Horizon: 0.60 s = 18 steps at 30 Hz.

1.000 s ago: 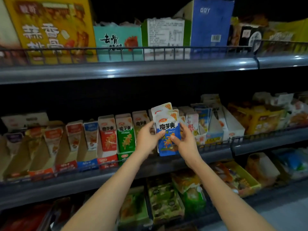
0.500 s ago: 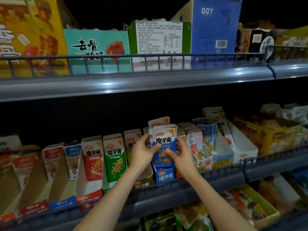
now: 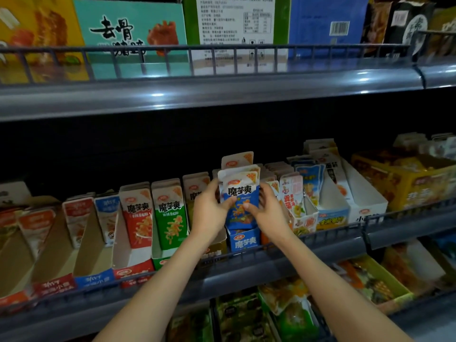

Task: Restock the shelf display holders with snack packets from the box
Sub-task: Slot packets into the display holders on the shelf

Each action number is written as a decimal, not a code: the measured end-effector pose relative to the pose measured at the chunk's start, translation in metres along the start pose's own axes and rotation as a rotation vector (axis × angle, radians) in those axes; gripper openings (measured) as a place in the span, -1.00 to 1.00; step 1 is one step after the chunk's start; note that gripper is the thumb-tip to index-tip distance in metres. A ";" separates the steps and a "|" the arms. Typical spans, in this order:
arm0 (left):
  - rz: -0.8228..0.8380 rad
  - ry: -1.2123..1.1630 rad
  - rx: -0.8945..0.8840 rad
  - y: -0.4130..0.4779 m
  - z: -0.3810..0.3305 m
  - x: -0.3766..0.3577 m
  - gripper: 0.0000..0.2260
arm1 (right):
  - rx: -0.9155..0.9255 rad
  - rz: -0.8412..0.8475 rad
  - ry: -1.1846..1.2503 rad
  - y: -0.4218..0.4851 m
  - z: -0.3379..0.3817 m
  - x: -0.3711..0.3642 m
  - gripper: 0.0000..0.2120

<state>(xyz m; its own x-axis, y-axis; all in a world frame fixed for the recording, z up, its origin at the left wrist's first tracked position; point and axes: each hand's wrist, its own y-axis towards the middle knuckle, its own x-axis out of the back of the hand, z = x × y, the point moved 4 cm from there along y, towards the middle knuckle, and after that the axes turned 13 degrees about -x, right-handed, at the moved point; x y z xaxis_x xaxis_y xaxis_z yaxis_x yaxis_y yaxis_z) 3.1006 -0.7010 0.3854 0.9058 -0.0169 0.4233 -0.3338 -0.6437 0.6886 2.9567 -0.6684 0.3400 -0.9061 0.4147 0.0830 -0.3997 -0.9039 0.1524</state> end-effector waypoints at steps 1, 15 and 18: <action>0.004 0.006 -0.007 0.000 0.000 0.000 -0.59 | -0.002 -0.002 -0.003 0.000 -0.001 0.000 -0.53; 0.041 0.077 0.098 -0.004 0.016 0.000 -0.57 | 0.041 -0.167 -0.541 -0.004 0.015 0.005 -0.59; 0.077 0.099 0.083 -0.006 0.017 -0.003 -0.51 | -0.014 -0.055 -0.330 -0.004 -0.003 0.003 -0.53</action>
<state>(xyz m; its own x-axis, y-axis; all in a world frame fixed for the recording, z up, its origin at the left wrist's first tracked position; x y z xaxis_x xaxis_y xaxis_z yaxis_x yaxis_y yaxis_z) 3.1042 -0.7098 0.3702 0.8468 0.0044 0.5319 -0.3748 -0.7046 0.6025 2.9552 -0.6643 0.3366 -0.7906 0.4725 0.3895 -0.4507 -0.8796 0.1522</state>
